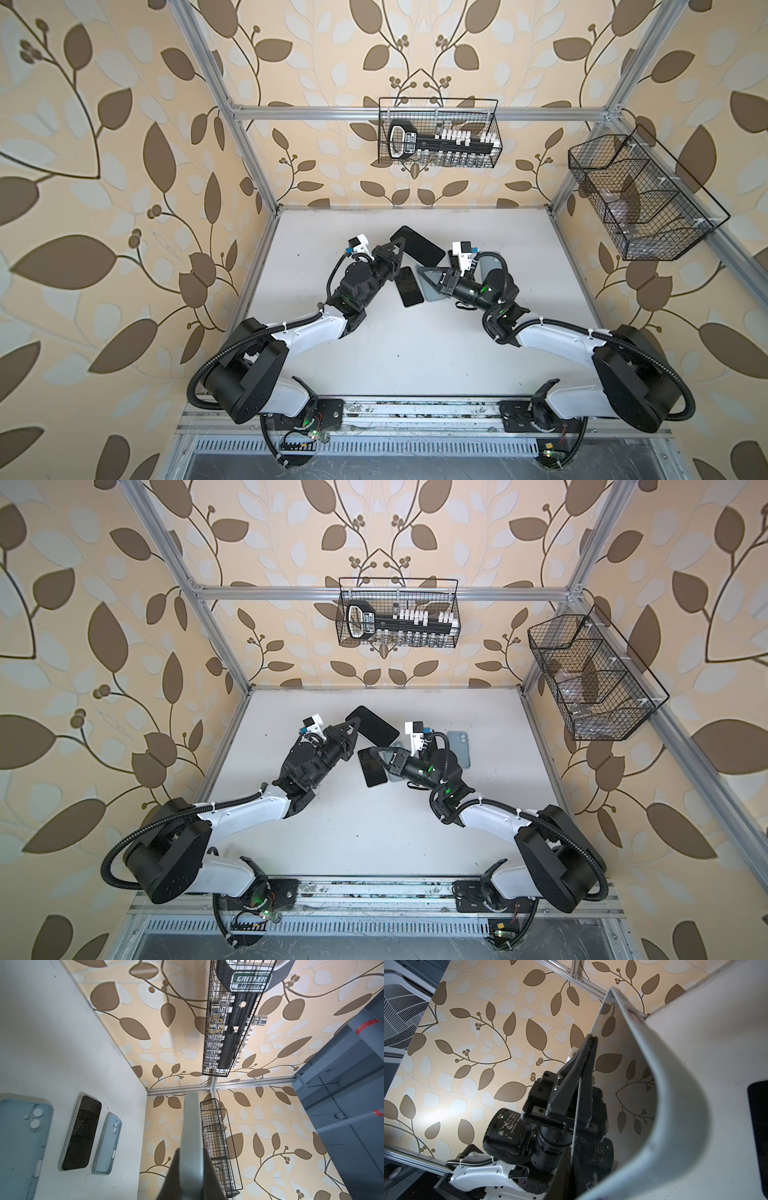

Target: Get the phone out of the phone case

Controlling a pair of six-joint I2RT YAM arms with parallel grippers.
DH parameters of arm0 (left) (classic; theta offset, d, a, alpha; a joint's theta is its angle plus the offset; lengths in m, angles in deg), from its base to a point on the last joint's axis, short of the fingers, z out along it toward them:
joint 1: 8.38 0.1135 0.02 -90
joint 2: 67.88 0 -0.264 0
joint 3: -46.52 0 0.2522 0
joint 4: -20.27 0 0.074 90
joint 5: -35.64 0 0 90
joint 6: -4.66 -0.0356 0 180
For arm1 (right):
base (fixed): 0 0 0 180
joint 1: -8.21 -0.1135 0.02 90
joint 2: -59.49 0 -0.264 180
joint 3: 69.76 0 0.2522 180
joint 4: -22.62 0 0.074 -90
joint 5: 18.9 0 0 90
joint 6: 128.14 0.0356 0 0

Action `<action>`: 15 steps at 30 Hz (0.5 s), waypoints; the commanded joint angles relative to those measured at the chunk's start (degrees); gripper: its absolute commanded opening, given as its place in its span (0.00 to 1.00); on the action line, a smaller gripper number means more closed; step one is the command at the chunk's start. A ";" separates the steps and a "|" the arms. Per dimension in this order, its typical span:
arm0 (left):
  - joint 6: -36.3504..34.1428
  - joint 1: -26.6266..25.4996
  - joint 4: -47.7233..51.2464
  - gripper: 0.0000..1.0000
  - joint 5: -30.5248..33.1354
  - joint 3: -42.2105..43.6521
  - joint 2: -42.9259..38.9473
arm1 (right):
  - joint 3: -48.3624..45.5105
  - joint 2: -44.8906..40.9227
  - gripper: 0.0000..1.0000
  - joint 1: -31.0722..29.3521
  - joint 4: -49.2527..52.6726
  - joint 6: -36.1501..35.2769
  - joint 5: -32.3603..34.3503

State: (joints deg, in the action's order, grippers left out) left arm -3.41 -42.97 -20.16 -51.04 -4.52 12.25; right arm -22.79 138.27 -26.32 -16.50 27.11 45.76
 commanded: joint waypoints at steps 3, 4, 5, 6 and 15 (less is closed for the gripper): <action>2.27 -0.59 -2.45 0.00 3.42 -0.91 -1.72 | -0.38 -1.78 0.10 -1.36 4.88 -12.20 1.14; 2.88 -0.62 -1.66 0.00 3.54 -1.15 -1.82 | -0.22 -1.96 0.10 -1.64 5.86 -14.59 1.08; 3.54 -0.61 -1.02 0.00 3.52 -1.39 -1.90 | -0.25 -1.97 0.10 -1.91 6.80 -16.81 1.06; 4.11 -0.59 -0.73 0.00 3.57 -1.60 -1.95 | -0.46 -2.05 0.10 -2.07 7.23 -18.54 1.21; 7.54 -0.61 0.60 0.00 2.94 -3.48 -2.33 | -4.03 -2.35 0.10 -4.71 8.66 -32.65 6.22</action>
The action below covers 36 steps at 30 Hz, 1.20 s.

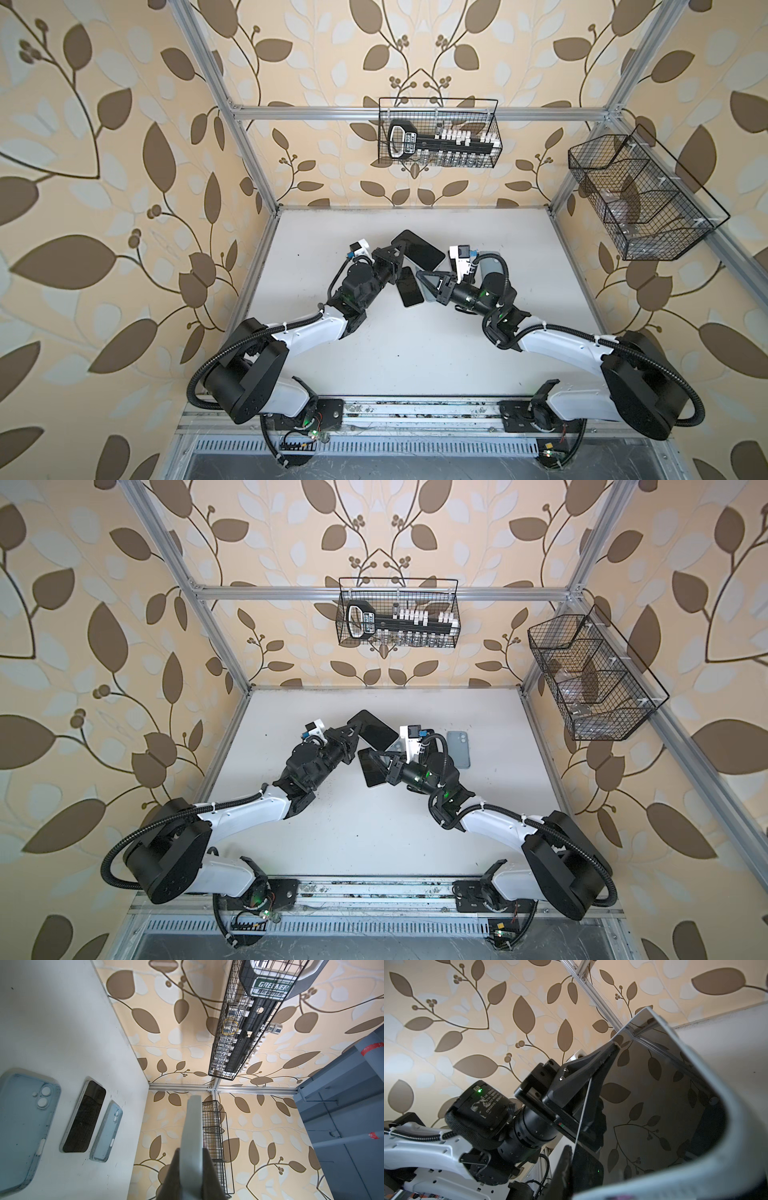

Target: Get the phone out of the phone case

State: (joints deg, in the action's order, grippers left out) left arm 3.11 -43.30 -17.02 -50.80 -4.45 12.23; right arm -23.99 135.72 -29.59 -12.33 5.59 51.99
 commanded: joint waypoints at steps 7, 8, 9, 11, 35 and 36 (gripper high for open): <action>2.55 -0.33 -3.32 0.00 2.17 -4.20 -1.72 | -5.30 1.46 0.10 -1.40 2.72 -14.54 2.50; 2.83 -0.32 -3.90 0.00 2.16 -4.27 -1.59 | -5.77 1.68 0.10 -1.40 2.36 -15.09 3.04; 3.15 -0.33 -4.06 0.00 2.06 -4.48 -1.47 | -6.29 1.80 0.10 -1.44 2.10 -15.60 3.79; 3.48 -0.33 -3.90 0.00 1.67 -5.01 -1.37 | -7.23 2.27 0.10 -1.38 1.31 -16.49 4.81; -21.00 9.65 19.96 0.00 -25.04 -18.42 -0.97 | 5.71 -13.30 0.75 12.60 38.60 -28.19 -21.07; -23.29 10.44 23.03 0.00 -27.40 -20.26 -0.69 | 6.83 -13.64 0.80 13.82 40.87 -29.48 -22.72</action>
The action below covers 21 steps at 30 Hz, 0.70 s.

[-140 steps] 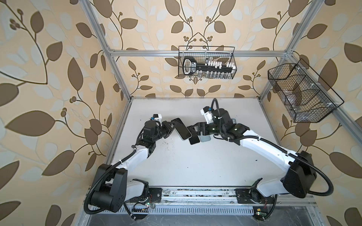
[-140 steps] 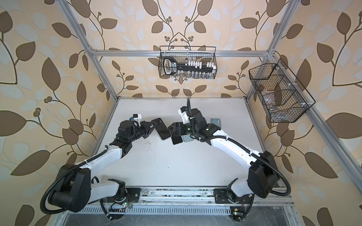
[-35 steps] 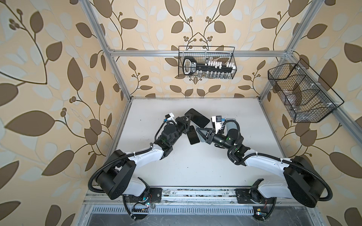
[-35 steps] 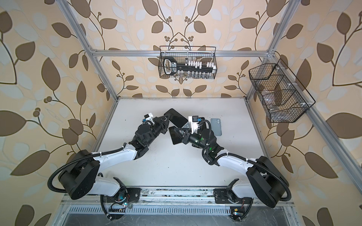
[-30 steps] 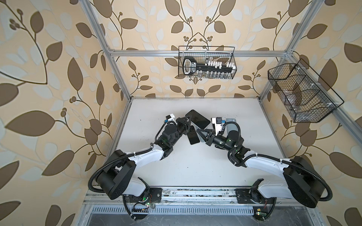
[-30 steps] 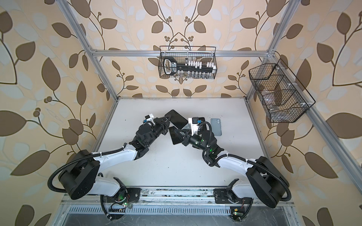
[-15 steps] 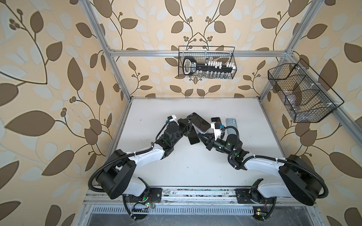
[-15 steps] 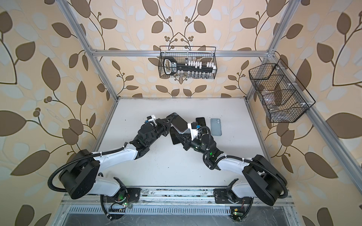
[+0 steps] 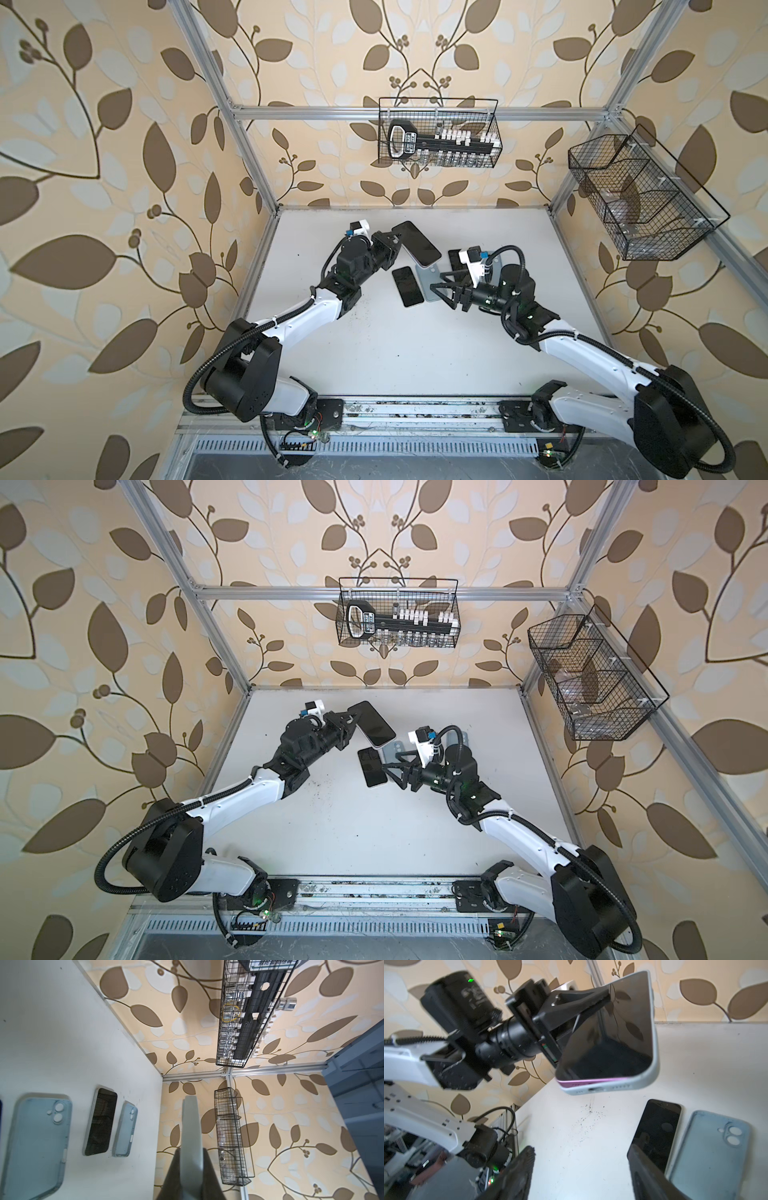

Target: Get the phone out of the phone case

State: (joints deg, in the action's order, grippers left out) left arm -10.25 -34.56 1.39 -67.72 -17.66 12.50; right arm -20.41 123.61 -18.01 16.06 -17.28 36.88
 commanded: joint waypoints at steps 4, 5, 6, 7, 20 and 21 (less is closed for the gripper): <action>-22.17 4.04 13.02 0.00 -21.65 -14.91 1.40 | 8.62 -1.13 0.93 7.46 22.67 -11.34 -14.32; -25.51 4.38 14.85 0.00 -24.47 -17.01 1.62 | 10.10 -0.69 1.00 8.34 25.66 -13.45 -16.17; -27.51 4.61 17.83 0.00 -25.03 -18.58 2.97 | 11.35 -0.10 1.00 8.98 28.02 -14.80 -17.41; -30.56 4.80 19.26 0.00 -26.74 -19.91 3.80 | 13.06 0.36 1.00 9.42 31.47 -16.43 -17.53; -44.75 5.17 24.76 0.00 -44.29 -30.20 8.73 | 28.17 8.27 0.78 8.03 53.41 -31.41 -12.84; -44.39 5.17 24.17 0.00 -45.31 -30.46 8.72 | 28.31 8.59 0.78 7.35 53.21 -31.76 -11.95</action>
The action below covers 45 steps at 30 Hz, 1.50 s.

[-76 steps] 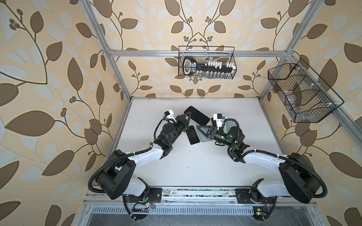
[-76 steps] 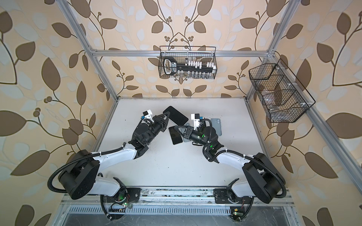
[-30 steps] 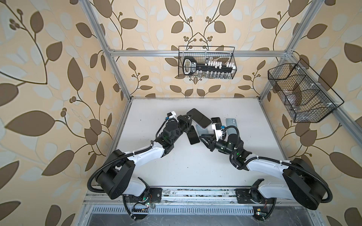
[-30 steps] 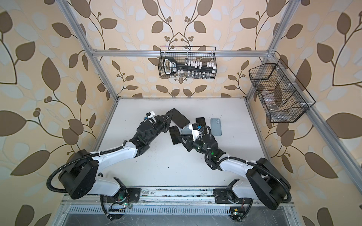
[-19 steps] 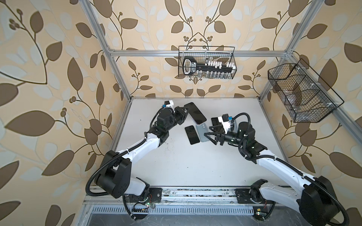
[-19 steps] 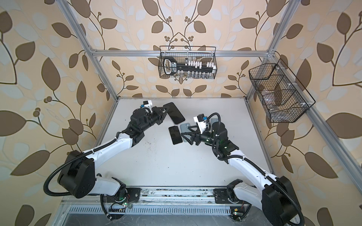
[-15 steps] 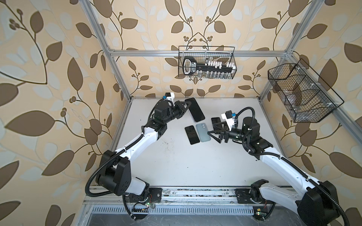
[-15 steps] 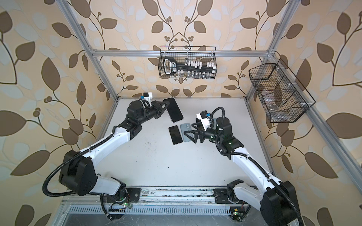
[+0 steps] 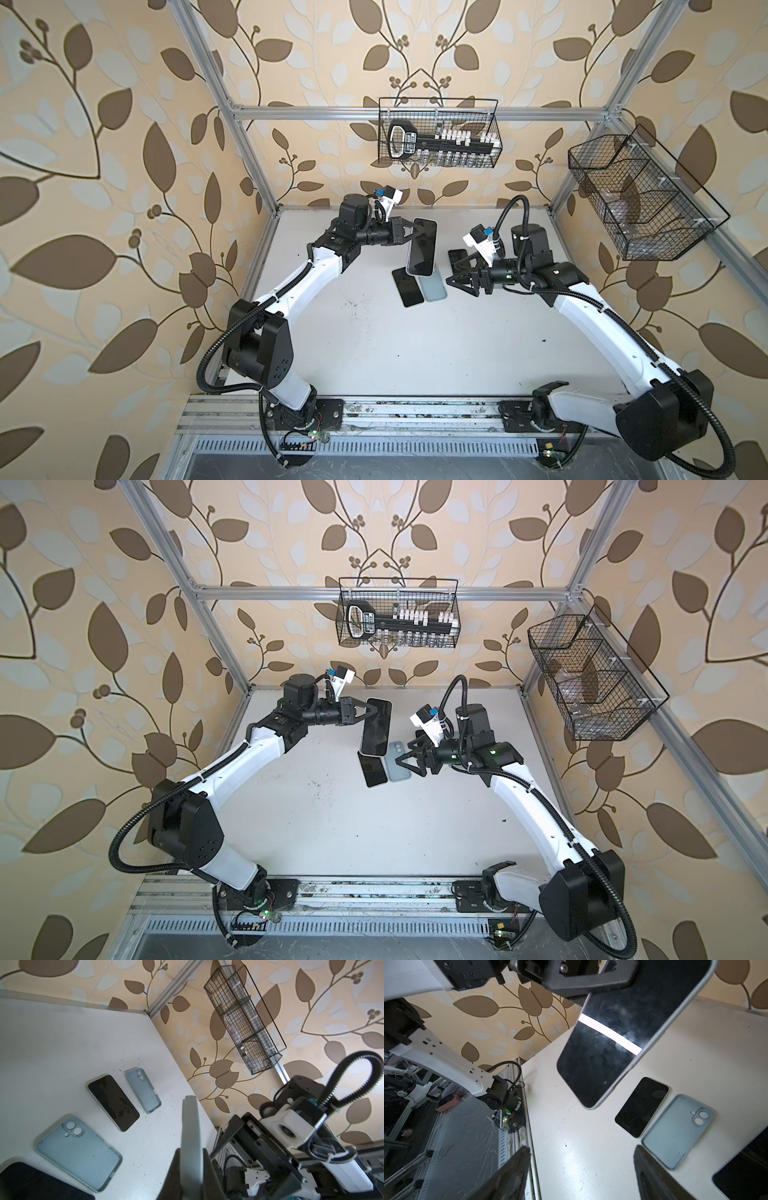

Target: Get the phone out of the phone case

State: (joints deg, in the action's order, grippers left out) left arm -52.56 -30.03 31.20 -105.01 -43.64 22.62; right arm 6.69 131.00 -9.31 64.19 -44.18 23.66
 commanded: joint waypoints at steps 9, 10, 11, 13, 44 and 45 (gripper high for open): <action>1.91 0.61 -11.60 0.00 -10.88 -3.72 -1.96 | 4.45 5.87 0.74 -6.38 3.59 -7.31 0.92; 2.54 0.62 -12.36 0.00 -10.96 -3.46 -2.04 | 4.89 6.34 0.74 -6.79 3.49 -7.45 0.88; 3.17 0.57 -13.27 0.00 -11.02 -3.17 -2.17 | 5.26 6.79 0.72 -7.13 3.23 -7.55 0.37; 4.12 0.56 -14.63 0.00 -11.22 -2.42 -2.47 | 6.09 7.68 0.67 -7.60 3.06 -7.58 -0.57; 8.25 0.47 -20.06 0.00 -12.36 0.53 -4.08 | 6.56 11.27 0.28 -5.60 -3.64 -3.27 -9.99; 8.43 0.47 -20.31 0.00 -12.34 0.49 -4.02 | 6.54 11.29 0.27 -5.51 -3.73 -3.27 -10.19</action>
State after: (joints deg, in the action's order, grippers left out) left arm -45.66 -30.03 16.23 -115.48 -42.46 22.18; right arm 11.72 141.44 -15.21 60.54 -46.50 15.51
